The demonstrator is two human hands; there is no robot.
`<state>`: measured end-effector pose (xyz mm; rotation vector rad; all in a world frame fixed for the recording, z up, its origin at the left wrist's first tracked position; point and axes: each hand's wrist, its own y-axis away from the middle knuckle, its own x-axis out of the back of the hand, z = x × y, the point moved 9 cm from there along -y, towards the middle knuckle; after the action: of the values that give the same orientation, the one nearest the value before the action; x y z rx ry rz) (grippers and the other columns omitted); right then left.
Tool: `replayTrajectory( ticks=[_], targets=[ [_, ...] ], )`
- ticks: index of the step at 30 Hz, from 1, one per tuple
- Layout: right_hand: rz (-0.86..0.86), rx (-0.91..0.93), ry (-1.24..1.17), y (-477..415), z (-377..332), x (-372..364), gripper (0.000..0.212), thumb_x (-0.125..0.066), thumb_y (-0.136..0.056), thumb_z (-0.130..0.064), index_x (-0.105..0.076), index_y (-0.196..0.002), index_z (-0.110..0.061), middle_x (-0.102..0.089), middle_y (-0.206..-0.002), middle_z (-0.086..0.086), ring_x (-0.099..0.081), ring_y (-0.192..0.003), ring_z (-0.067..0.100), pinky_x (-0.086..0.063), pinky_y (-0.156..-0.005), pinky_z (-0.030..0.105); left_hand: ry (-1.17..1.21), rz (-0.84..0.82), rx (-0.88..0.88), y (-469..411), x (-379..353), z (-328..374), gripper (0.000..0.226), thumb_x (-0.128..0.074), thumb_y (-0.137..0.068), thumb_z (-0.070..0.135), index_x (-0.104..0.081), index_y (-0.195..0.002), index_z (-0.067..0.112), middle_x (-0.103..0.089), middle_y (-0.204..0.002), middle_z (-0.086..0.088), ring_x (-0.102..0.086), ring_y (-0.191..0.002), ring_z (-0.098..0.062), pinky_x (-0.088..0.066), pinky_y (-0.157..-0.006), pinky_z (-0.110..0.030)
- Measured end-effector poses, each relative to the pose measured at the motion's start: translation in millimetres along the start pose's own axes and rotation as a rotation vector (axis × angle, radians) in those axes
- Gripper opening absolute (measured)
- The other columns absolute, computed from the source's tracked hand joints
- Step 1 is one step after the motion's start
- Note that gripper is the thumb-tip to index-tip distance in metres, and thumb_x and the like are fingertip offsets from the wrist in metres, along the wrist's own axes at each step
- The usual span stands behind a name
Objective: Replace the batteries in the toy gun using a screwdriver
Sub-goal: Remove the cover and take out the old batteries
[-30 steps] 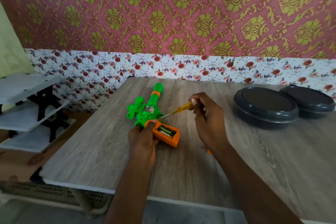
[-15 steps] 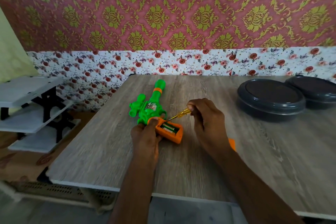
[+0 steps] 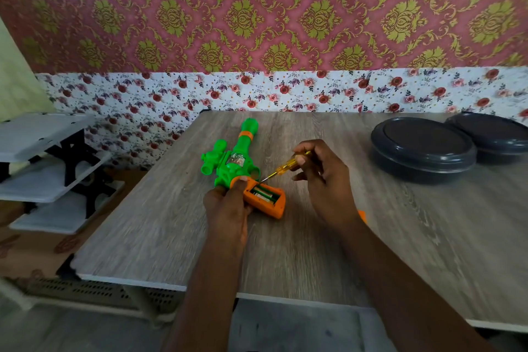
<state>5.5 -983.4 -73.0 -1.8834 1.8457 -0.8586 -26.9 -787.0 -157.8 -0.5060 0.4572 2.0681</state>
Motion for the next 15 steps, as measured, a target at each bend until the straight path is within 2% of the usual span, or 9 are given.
replayTrajectory(
  ticks=[3, 7, 10, 15],
  targets=[
    [-0.008, -0.061, -0.066, -5.4, 3.6, -5.4, 0.012, -0.056, -0.102, -0.003, -0.063, -0.11, -0.007, -0.069, -0.095, 0.013, -0.073, -0.086, 0.025, -0.064, -0.071, 0.044, 0.013, -0.01, 0.027, 1.2, -3.0, 0.8, 0.006, -0.059, -0.097, -0.003, -0.064, -0.096, -0.001, -0.077, -0.071, -0.004, -0.076, -0.068, -0.015, -0.062, -0.069, -0.044],
    [-0.036, -0.079, -0.061, -21.1, 2.4, -12.3, 0.016, -0.061, -0.1, -0.009, -0.062, -0.116, -0.01, -0.073, -0.098, 0.01, -0.075, -0.087, 0.02, -0.064, -0.07, 0.037, 0.011, -0.004, 0.043, 0.1, -2.9, 0.6, 0.006, -0.06, -0.096, -0.003, -0.063, -0.093, 0.001, -0.077, -0.072, -0.005, -0.076, -0.067, -0.013, -0.063, -0.064, -0.041],
    [-0.099, -0.164, -0.111, -34.6, 7.9, -27.3, 0.014, -0.061, -0.101, -0.009, -0.06, -0.115, -0.01, -0.071, -0.099, 0.007, -0.076, -0.086, 0.021, -0.065, -0.071, 0.04, 0.004, 0.017, 0.046, -0.4, -0.8, 0.3, 0.007, -0.061, -0.097, -0.001, -0.062, -0.092, 0.004, -0.076, -0.069, -0.002, -0.075, -0.064, -0.01, -0.063, -0.059, -0.037],
    [-0.192, -0.274, -0.13, -52.5, 19.1, -48.9, 0.011, -0.057, -0.103, -0.005, -0.059, -0.111, -0.012, -0.068, -0.102, 0.012, -0.076, -0.079, 0.024, -0.065, -0.072, 0.052, 0.007, 0.037, 0.056, 0.6, 2.5, 0.2, 0.005, -0.061, -0.098, 0.003, -0.062, -0.094, 0.005, -0.072, -0.09, -0.01, -0.073, -0.083, -0.021, -0.061, -0.069, -0.043]
  ],
)
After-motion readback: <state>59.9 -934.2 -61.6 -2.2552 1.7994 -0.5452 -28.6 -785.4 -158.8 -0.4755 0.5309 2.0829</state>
